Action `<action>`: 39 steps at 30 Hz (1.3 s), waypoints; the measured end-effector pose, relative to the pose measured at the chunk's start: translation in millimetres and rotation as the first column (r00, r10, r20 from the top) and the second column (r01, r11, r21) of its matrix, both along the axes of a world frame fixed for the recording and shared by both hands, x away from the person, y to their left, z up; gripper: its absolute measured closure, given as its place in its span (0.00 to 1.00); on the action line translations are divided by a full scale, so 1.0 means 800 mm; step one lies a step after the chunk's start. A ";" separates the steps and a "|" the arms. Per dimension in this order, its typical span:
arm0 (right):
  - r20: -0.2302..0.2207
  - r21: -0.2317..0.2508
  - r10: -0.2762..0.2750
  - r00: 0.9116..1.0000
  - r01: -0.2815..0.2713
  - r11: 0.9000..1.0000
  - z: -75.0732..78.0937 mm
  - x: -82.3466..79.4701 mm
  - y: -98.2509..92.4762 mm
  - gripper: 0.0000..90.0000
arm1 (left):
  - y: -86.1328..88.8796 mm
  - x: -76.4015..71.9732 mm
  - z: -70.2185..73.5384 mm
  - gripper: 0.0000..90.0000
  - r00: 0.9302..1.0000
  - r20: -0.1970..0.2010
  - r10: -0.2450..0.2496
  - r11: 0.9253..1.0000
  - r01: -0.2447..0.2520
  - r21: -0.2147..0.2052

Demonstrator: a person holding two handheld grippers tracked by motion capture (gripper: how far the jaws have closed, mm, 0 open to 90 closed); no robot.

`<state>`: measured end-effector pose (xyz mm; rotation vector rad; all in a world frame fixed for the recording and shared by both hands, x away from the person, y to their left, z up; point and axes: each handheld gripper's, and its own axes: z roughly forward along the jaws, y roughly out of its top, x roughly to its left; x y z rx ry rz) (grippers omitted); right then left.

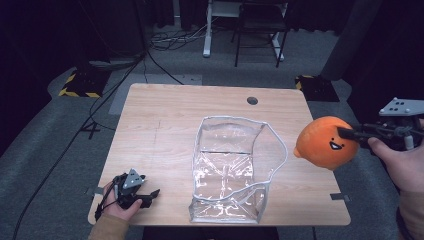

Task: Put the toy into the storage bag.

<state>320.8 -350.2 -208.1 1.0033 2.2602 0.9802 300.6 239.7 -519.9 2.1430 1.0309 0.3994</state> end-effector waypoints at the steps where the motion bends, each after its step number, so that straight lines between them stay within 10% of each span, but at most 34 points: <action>1: 0.010 -0.003 0.009 1.000 -0.009 1.000 0.009 0.001 0.005 0.83 | 0.000 0.000 0.000 0.27 1.000 0.000 0.000 1.000 0.000 0.000; 20: 0.041 -0.003 0.139 0.989 -0.139 0.990 0.042 0.026 0.081 0.83 | 0.000 0.000 0.000 0.27 1.000 0.002 0.001 1.000 -0.001 0.000; 39: -0.007 0.025 0.271 0.963 -0.271 0.962 0.014 0.065 0.182 0.83 | -0.002 0.004 0.000 0.27 1.000 -0.004 0.010 1.000 -0.010 -0.007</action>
